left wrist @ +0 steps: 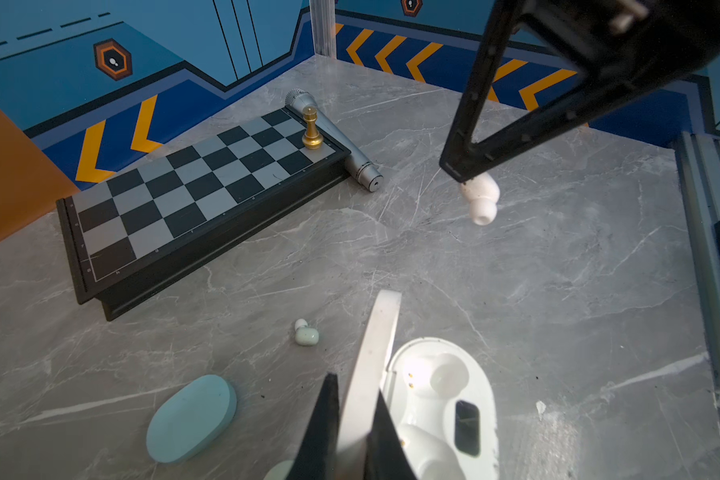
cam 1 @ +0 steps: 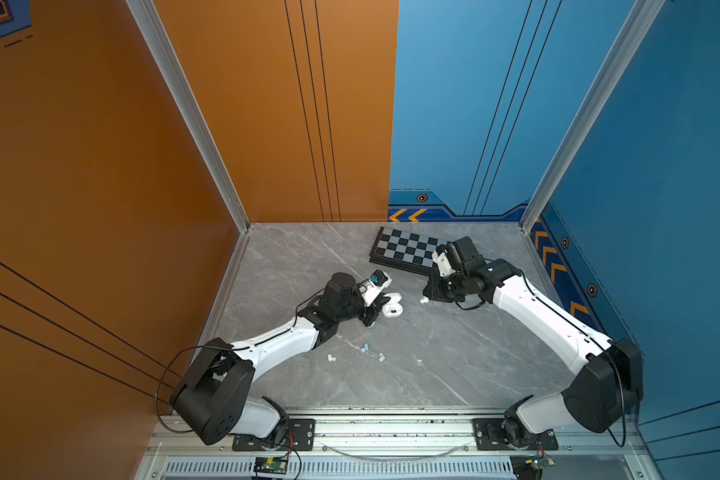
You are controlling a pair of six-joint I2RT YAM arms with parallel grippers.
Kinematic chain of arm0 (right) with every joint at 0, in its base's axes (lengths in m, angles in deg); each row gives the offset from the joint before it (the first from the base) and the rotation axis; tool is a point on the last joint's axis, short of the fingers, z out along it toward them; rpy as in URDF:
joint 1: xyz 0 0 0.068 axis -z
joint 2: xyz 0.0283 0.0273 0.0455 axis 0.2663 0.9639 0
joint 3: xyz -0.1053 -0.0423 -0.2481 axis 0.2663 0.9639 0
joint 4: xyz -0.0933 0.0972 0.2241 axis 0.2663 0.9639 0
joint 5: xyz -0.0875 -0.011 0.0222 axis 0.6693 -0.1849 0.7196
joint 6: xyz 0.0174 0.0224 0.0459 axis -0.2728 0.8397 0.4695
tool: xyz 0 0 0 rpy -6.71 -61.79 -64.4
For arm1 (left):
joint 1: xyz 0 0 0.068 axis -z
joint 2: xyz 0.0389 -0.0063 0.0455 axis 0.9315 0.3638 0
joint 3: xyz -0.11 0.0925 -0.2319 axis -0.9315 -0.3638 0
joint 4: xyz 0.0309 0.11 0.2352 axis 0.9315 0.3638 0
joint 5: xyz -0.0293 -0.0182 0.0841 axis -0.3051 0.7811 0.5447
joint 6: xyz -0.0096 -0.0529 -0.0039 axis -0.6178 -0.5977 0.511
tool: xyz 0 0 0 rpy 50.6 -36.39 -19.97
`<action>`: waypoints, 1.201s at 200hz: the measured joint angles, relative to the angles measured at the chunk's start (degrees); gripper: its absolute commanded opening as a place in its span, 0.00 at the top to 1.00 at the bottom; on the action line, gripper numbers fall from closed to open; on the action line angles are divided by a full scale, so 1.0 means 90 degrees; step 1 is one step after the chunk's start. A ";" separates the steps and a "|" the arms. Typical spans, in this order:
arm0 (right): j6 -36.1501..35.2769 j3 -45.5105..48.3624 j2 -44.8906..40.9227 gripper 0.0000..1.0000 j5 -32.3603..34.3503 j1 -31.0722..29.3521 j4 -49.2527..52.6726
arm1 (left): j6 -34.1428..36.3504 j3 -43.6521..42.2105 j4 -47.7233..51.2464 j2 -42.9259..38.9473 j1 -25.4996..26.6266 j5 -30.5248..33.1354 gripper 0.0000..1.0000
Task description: Insert the wireless bluetooth earbuds into the charging case
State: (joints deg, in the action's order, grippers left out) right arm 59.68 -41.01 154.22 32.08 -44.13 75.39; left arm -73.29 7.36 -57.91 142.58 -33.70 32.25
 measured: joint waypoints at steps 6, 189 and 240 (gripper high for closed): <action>-0.0053 -0.0053 -0.0002 0.83 -0.0027 -0.0073 0.0029 | 0.0002 0.0024 0.0000 0.0005 0.0000 -0.0027 1.00; 0.0083 -0.0345 0.1129 0.61 0.1156 -0.0253 0.1324 | -0.0010 -0.0867 -0.0029 -0.1484 -0.0087 0.1375 1.00; -0.0818 -0.0126 0.1328 0.46 0.0546 -0.0651 0.2215 | -0.0078 -0.1056 0.0019 -0.1695 -0.0087 0.1413 1.00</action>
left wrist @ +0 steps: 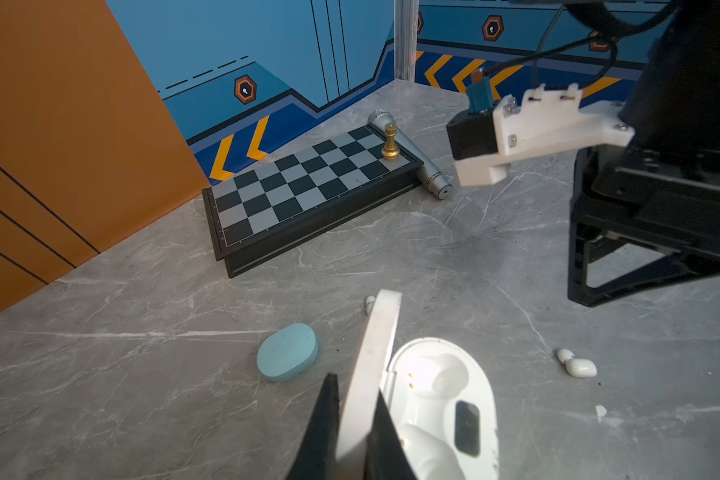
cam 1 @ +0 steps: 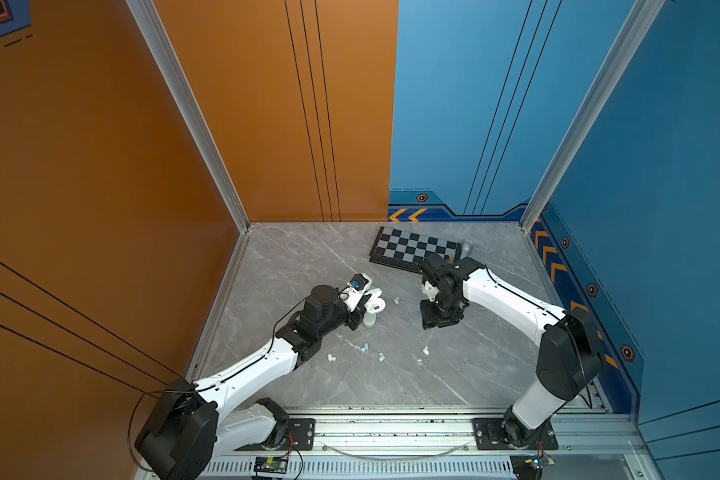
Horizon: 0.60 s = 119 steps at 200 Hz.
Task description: Insert the wireless bluetooth earbuds into the charging case
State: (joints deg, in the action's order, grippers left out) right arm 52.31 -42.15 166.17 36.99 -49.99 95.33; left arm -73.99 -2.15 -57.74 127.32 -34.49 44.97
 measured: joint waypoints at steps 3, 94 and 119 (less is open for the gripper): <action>-0.0046 0.0027 0.0005 0.45 0.0002 -0.0036 0.0019 | 0.0000 -0.0007 0.0000 -0.0007 0.0000 0.0000 1.00; -0.0464 0.0284 0.1464 0.46 0.0197 -0.0923 0.0112 | 0.0000 -0.0012 0.0027 -0.0092 -0.0005 0.0000 1.00; -0.0466 0.0282 0.1596 0.47 0.0457 -0.0823 0.0112 | 0.0000 -0.0012 0.0039 -0.0097 -0.0005 0.0000 1.00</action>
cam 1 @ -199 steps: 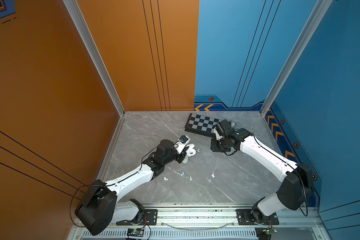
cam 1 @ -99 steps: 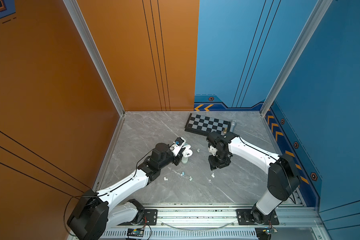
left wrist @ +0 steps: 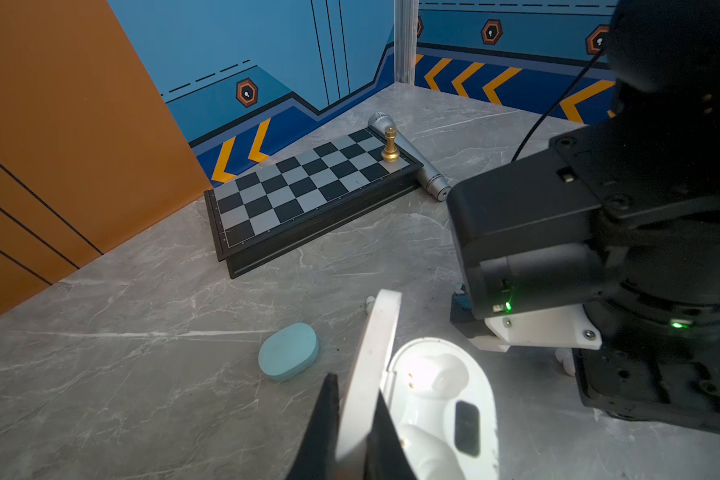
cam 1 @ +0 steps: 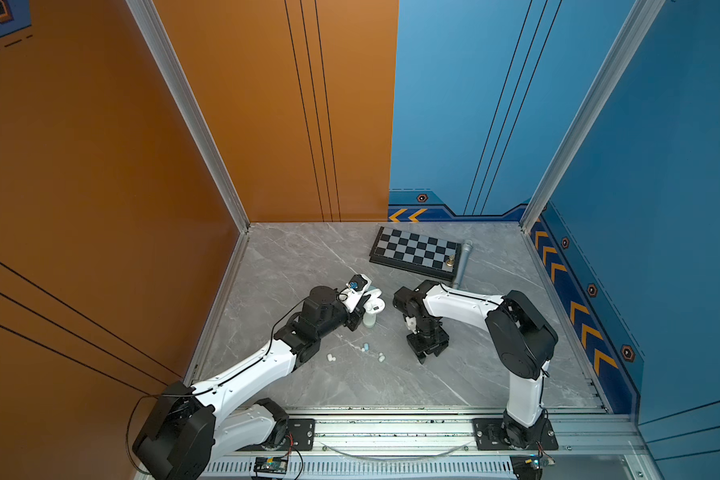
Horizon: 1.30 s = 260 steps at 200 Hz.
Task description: Insert the wireless bluetooth earbuds into the charging case
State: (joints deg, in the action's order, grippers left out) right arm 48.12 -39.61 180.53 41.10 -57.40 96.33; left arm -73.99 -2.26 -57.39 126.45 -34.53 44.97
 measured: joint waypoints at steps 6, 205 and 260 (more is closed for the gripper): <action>0.0000 0.0000 0.0002 0.48 0.0066 0.0029 0.0000 | 0.0000 0.0000 0.0000 0.0000 0.0000 0.0000 1.00; 0.0860 0.0503 -0.1214 0.56 -0.0576 0.1562 -0.1098 | -0.0024 0.0187 0.0187 0.0223 0.0000 -0.0097 1.00; 0.0838 0.0821 -0.0935 0.64 -0.1127 0.1528 -0.1515 | -0.0100 0.0313 0.0316 0.0223 0.0104 -0.0197 1.00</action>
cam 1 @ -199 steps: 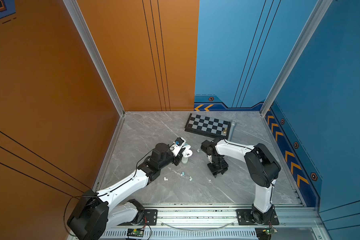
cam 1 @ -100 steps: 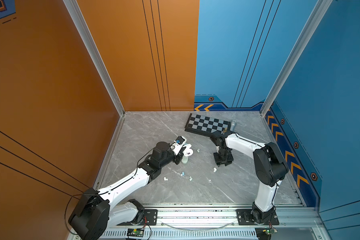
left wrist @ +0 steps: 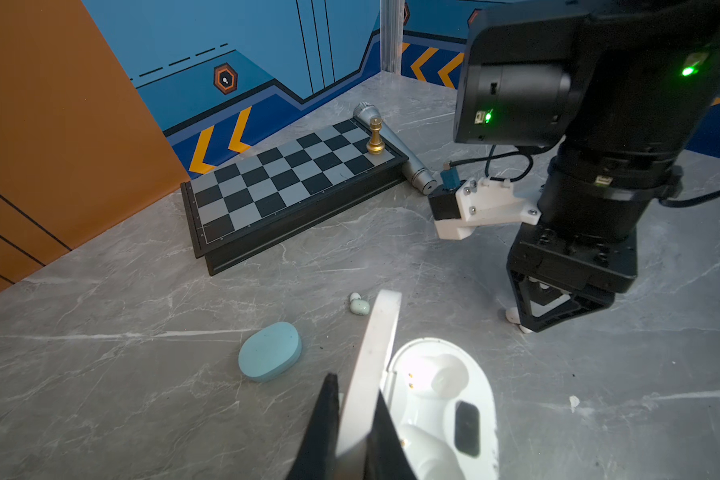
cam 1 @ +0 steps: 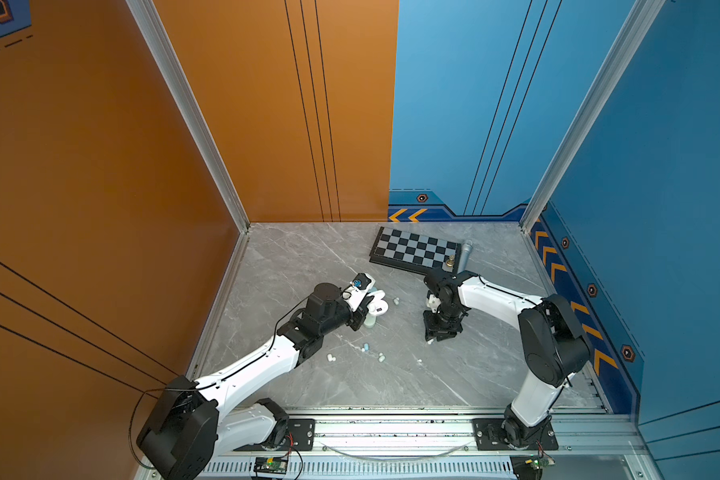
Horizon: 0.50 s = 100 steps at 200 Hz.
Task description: Insert the wireless bluetooth earbuds into the charging case
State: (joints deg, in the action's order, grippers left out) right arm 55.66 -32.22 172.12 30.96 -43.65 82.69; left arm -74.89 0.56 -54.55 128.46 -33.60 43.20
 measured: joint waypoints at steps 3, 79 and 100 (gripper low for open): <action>0.0000 0.0015 0.0019 0.64 -0.0005 0.0000 -0.0017 | 0.0000 0.0010 0.0007 0.0000 0.0015 0.0002 1.00; 0.0005 0.0068 0.0202 0.75 -0.0022 0.0017 -0.0221 | -0.0019 0.0182 0.0034 0.0092 0.0155 0.0002 1.00; 0.0007 0.0068 0.0255 0.76 -0.0005 0.0017 -0.0219 | -0.0019 0.0199 0.0039 0.0124 0.0185 0.0005 1.00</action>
State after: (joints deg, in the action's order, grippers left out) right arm 55.72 -31.61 174.41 30.92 -43.50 80.73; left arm -75.06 2.35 -54.20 129.58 -31.93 43.25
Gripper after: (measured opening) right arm 0.245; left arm 0.109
